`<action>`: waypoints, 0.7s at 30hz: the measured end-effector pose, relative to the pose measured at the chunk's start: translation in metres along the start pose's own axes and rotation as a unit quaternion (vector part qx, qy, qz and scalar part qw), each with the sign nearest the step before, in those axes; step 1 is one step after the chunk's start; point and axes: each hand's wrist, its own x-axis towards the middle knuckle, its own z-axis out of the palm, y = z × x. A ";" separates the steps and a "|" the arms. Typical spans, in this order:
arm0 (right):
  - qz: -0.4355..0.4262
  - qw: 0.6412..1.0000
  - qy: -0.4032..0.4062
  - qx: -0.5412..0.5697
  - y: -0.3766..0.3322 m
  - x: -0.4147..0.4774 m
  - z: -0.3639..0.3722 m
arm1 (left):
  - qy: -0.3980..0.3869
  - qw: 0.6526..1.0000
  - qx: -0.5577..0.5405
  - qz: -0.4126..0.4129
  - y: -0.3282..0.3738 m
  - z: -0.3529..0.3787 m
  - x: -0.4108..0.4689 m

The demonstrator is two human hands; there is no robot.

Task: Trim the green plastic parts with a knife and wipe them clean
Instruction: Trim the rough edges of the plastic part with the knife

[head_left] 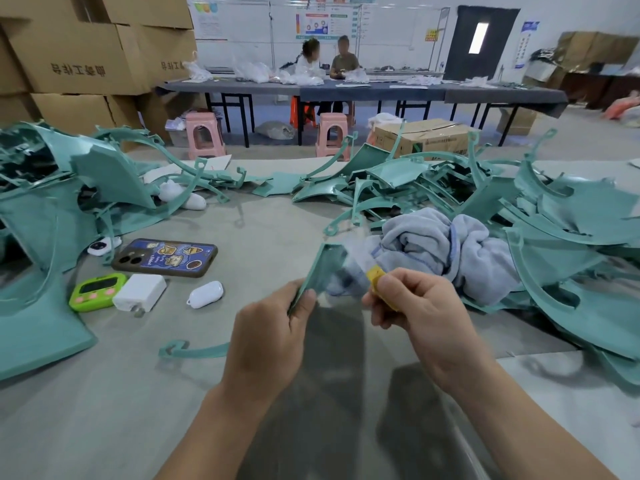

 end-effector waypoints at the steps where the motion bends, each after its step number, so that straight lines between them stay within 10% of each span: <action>1: -0.012 1.000 -0.012 -0.008 0.001 -0.002 0.003 | 0.003 1.000 -0.002 -0.001 0.000 0.000 -0.001; 10: 0.028 0.982 0.144 -0.117 0.020 0.015 -0.007 | 0.004 1.000 -0.006 -0.006 0.000 0.002 -0.002; 15: -0.029 0.998 0.022 -0.049 0.021 0.011 0.006 | -0.003 1.000 0.007 -0.008 0.001 0.000 -0.001; 21: 0.021 0.985 0.129 -0.117 0.031 0.023 -0.006 | -0.002 1.000 0.005 -0.004 0.001 -0.001 -0.001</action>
